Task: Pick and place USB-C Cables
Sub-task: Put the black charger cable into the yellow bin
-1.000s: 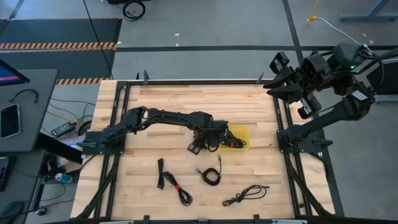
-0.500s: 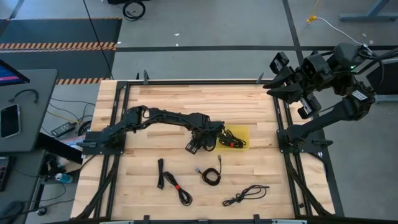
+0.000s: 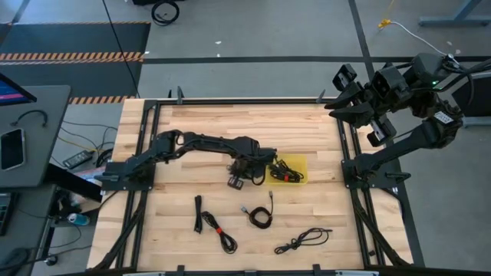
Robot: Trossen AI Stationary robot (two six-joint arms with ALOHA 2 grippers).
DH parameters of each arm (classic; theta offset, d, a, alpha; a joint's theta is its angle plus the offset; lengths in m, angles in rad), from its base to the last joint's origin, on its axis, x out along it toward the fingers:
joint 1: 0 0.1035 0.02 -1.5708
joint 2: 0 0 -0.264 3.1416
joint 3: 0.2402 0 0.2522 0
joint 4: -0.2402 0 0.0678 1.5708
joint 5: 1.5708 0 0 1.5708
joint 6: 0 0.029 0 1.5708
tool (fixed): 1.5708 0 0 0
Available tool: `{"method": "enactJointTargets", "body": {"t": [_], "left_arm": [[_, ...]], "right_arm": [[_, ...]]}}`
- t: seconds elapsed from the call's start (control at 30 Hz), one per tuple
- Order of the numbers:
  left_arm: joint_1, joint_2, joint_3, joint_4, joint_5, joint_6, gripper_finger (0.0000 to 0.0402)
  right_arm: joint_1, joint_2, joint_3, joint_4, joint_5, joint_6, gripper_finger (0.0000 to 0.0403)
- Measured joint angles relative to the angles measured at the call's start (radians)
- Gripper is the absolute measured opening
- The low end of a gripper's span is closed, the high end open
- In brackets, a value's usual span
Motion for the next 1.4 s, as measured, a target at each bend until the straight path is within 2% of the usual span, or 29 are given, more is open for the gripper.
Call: {"method": "enactJointTargets", "body": {"t": [0.17,0.3,0.47,0.57,0.77,0.97,1.4], "left_arm": [[-0.013,-0.003,0.164,-0.069,-0.001,-0.049,0.0032],[-0.028,-0.004,0.314,-0.017,-0.002,-0.089,0.0032],[-0.035,-0.005,0.440,0.139,0.005,-0.139,0.0032],[-0.032,-0.007,0.449,0.225,0.028,-0.146,0.0032],[-0.031,0.014,0.438,0.274,0.054,-0.173,0.0032],[-0.018,0.088,0.438,0.350,0.057,-0.199,0.0032],[0.019,0.145,0.438,0.290,0.055,-0.229,0.0032]], "right_arm": [[0.000,0.000,0.000,-0.013,0.000,0.000,0.0081],[0.000,0.000,0.000,-0.013,0.000,0.000,0.0081],[0.000,0.000,0.000,-0.014,0.000,0.000,0.0081],[0.000,0.000,0.000,-0.014,0.000,0.000,0.0081],[0.000,0.000,0.000,-0.014,0.000,-0.001,0.0081],[0.000,0.011,0.000,-0.013,0.000,-0.003,0.0081],[0.000,0.037,-0.001,-0.006,0.000,0.015,0.0081]]}}
